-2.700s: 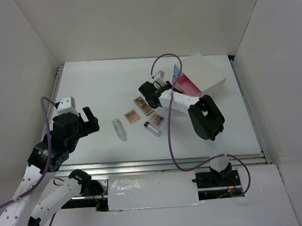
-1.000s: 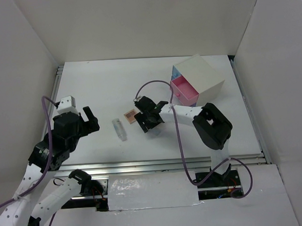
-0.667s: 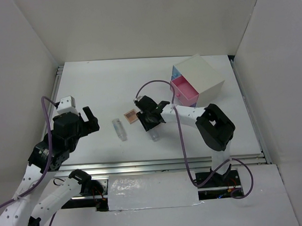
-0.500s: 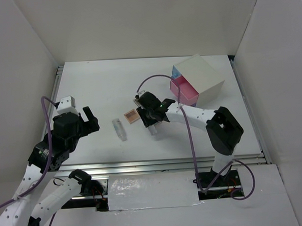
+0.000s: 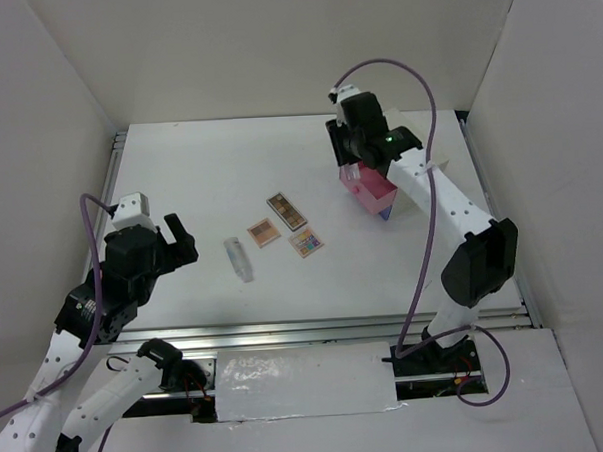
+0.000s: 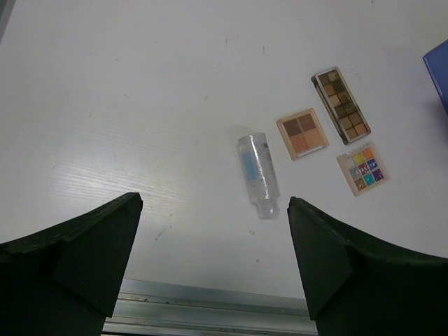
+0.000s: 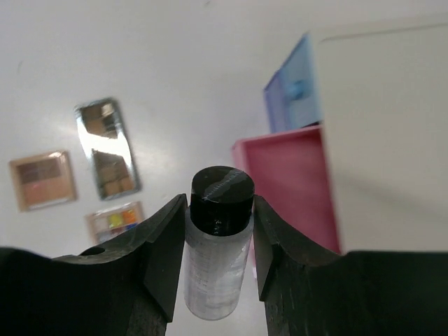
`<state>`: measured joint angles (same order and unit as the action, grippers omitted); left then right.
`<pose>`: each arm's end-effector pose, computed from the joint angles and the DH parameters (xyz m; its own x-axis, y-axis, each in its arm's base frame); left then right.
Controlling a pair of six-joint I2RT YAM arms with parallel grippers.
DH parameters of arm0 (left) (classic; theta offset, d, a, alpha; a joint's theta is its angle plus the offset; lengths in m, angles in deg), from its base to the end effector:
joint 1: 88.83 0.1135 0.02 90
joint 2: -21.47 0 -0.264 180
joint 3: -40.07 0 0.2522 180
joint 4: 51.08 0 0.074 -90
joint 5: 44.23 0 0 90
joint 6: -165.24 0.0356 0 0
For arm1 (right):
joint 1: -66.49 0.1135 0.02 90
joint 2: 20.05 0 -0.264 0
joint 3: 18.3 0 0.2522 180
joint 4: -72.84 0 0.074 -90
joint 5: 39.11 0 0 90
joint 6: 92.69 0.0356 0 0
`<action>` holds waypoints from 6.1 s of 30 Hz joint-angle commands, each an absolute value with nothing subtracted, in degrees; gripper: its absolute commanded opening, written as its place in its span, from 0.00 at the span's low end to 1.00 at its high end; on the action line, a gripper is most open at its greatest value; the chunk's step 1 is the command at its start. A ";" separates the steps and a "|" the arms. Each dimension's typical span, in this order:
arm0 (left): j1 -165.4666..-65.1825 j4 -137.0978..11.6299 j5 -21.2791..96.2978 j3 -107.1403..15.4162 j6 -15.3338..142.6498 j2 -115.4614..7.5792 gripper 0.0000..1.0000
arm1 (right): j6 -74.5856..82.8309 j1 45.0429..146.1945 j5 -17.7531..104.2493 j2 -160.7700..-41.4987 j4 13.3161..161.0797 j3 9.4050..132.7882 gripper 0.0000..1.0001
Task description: Organize the makeup
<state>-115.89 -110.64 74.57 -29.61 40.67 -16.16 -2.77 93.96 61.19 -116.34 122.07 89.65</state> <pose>0.1129 -0.0384 0.3599 -0.3490 -0.3801 -0.8566 -0.2185 0.9219 -0.3200 0.3422 0.1707 0.3604 -0.5405 -0.2826 -0.7925 -0.3289 0.9379 -0.1101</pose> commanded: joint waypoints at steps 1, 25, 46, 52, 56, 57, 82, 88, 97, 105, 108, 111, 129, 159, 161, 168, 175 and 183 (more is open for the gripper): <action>-115.54 -108.78 74.60 -29.33 41.40 -15.36 0.99 | -10.86 91.55 63.98 -119.54 128.16 98.10 0.14; -115.63 -108.08 72.67 -29.24 42.45 -16.94 0.99 | -10.27 88.19 66.54 -117.44 124.22 95.47 0.97; -115.54 -114.85 86.64 -30.82 33.49 -9.48 0.99 | 28.95 130.21 74.18 -144.58 125.71 109.61 0.99; -115.46 -113.62 84.71 -30.47 34.72 -9.21 0.99 | 30.44 129.69 75.42 -151.97 125.01 109.55 0.97; -115.46 -113.18 83.56 -30.47 35.77 -10.17 0.99 | 29.22 129.16 72.44 -154.26 124.05 109.19 0.70; -115.46 -113.09 83.39 -30.47 35.77 -10.35 0.99 | 28.78 129.24 71.47 -154.26 122.91 108.15 0.47; -115.54 -109.05 77.68 -29.06 39.46 -8.59 0.99 | -22.90 95.34 60.11 -101.26 116.73 75.96 0.00; -115.54 -108.70 76.27 -29.06 40.17 -10.18 0.99 | -25.54 91.19 64.67 -106.18 117.64 77.29 0.01; -115.63 -108.52 75.74 -28.98 40.43 -10.70 0.99 | -22.91 90.13 70.75 -112.68 117.89 79.58 0.17; -115.63 -108.17 75.21 -28.89 40.78 -10.18 0.99 | -20.19 90.13 73.83 -112.34 116.31 80.36 0.59; -115.63 -108.17 74.95 -28.89 40.87 -10.35 0.99 | -17.99 90.22 73.31 -110.24 116.92 82.64 0.75; -115.63 -107.99 74.51 -28.80 41.05 -10.09 0.99 | -15.36 90.66 70.50 -108.57 118.06 84.84 0.77; -115.72 -107.73 74.25 -28.71 41.22 -9.65 1.00 | -1.30 97.43 81.79 -121.11 118.49 82.63 0.00; -115.90 -107.64 73.90 -28.71 41.31 -10.79 0.99 | -4.46 89.61 95.55 -126.58 119.38 88.27 0.00; -115.90 -107.73 73.98 -28.71 41.31 -10.88 0.99 | -2.88 90.22 91.16 -125.88 122.10 90.38 0.00; -115.89 -105.81 69.70 -28.45 36.57 -13.59 0.99 | 7.21 96.02 61.41 -105.37 120.64 87.06 0.35; -116.16 -67.36 40.44 -15.54 22.62 -28.69 0.99 | 21.29 96.11 60.73 -73.96 108.93 64.93 1.00; -125.73 -37.33 39.79 -32.98 15.04 -70.95 0.99 | 30.88 96.11 55.55 -53.21 106.64 51.20 1.00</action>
<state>-122.39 -54.51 41.56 -23.32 18.70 -61.95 25.45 96.12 58.62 -54.58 107.20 55.67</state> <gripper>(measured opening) 0.994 0.998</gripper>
